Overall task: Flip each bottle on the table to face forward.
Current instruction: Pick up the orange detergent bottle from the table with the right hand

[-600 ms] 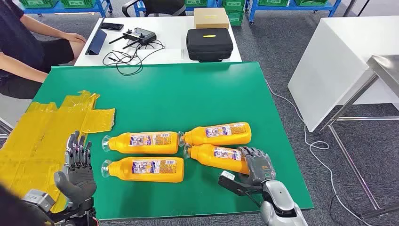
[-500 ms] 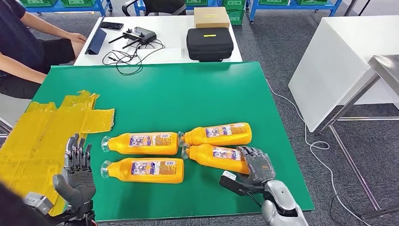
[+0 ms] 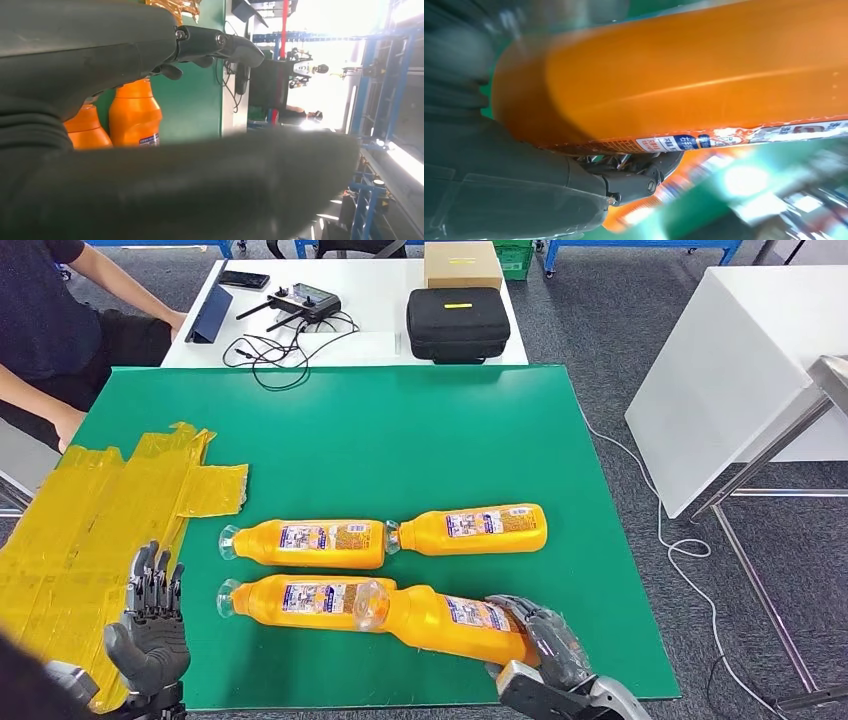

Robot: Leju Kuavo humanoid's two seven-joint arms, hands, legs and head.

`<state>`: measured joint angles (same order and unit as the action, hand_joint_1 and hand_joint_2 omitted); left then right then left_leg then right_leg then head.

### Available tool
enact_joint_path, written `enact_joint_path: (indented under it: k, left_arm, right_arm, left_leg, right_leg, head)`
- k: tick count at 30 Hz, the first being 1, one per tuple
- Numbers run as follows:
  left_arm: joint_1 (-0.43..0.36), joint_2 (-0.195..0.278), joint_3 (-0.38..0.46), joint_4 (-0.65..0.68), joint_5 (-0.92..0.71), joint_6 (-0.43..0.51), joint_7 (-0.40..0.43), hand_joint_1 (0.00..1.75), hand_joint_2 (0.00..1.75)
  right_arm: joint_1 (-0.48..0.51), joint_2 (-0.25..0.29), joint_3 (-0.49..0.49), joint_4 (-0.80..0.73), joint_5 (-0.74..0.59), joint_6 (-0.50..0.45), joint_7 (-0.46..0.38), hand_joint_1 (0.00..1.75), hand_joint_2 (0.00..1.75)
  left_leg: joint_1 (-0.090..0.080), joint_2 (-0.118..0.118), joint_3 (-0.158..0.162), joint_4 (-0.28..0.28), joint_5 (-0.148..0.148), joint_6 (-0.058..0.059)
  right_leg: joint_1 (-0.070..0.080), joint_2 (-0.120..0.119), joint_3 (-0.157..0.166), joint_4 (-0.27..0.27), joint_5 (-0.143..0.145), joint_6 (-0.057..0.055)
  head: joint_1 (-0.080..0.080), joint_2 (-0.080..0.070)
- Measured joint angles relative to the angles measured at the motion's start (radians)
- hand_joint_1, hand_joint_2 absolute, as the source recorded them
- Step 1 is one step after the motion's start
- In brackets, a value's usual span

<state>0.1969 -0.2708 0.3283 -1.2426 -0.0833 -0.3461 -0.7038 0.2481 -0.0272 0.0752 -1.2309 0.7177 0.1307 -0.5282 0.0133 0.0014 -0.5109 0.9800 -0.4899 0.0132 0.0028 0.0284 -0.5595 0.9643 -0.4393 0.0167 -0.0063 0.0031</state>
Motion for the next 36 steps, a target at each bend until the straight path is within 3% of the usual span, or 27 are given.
enact_joint_path:
  k: [5,11,18,23,26,29,36]
  left_arm:
    - [-0.013,-0.001,0.012,0.015,0.006,-0.026,0.0,0.0,1.75]
    - [-0.019,0.0,0.016,0.024,0.044,-0.044,0.0,0.0,1.75]
    - [-0.023,-0.006,-0.037,0.024,0.111,-0.078,0.0,0.0,1.75]
    - [-0.031,-0.006,-0.108,0.023,0.14,-0.064,0.0,0.0,1.75]
    - [-0.036,-0.004,-0.148,0.023,0.159,-0.051,0.0,0.0,1.75]
    - [-0.042,-0.002,-0.194,0.02,0.188,-0.023,0.007,0.0,1.75]
    - [-0.036,0.014,-0.255,-0.001,0.252,0.066,0.018,0.0,1.75]
  right_arm:
    - [0.06,-0.012,-0.005,-0.189,-0.147,0.065,-0.036,1.75,1.75]
    - [0.052,-0.038,0.004,-0.26,-0.17,0.029,-0.041,1.75,1.75]
    - [-0.175,-0.024,0.118,-0.052,-0.186,-0.162,0.015,1.75,1.75]
    - [-0.293,0.004,0.196,0.091,-0.213,-0.19,0.03,1.75,1.75]
    - [-0.345,0.04,0.23,0.163,-0.192,-0.215,0.083,1.75,1.75]
    - [-0.396,0.112,0.272,0.247,-0.144,-0.254,0.131,1.75,1.75]
    - [-0.499,0.277,0.355,0.392,-0.082,-0.262,0.148,1.75,1.75]
  left_leg:
    - [-0.001,0.0,-0.002,0.0,0.0,0.0]
    - [-0.001,0.0,-0.003,0.0,0.0,0.0]
    - [-0.001,0.001,-0.002,0.0,0.003,0.0]
    - [0.0,-0.001,-0.003,0.0,0.004,0.0]
    - [0.001,-0.002,-0.004,0.0,0.004,0.0]
    - [0.001,-0.002,-0.005,0.0,0.004,0.0]
    - [0.002,-0.002,-0.006,0.0,0.005,-0.002]
  right_leg:
    - [0.0,0.0,-0.002,0.0,0.0,0.0]
    - [-0.001,0.0,-0.002,0.0,0.0,0.0]
    - [-0.001,0.0,-0.002,0.0,0.001,0.0]
    - [-0.001,-0.003,-0.002,0.001,0.001,0.0]
    - [-0.001,-0.003,-0.004,0.001,0.001,0.0]
    - [-0.001,-0.003,-0.005,0.002,0.0,0.0]
    - [0.0,-0.003,-0.006,0.003,0.0,0.0]
  head:
    - [0.0,0.0]
    - [0.0,0.0]
    - [0.0,0.0]
    - [0.0,0.0]
    - [0.0,0.0]
    - [0.0,0.0]
    - [0.0,0.0]
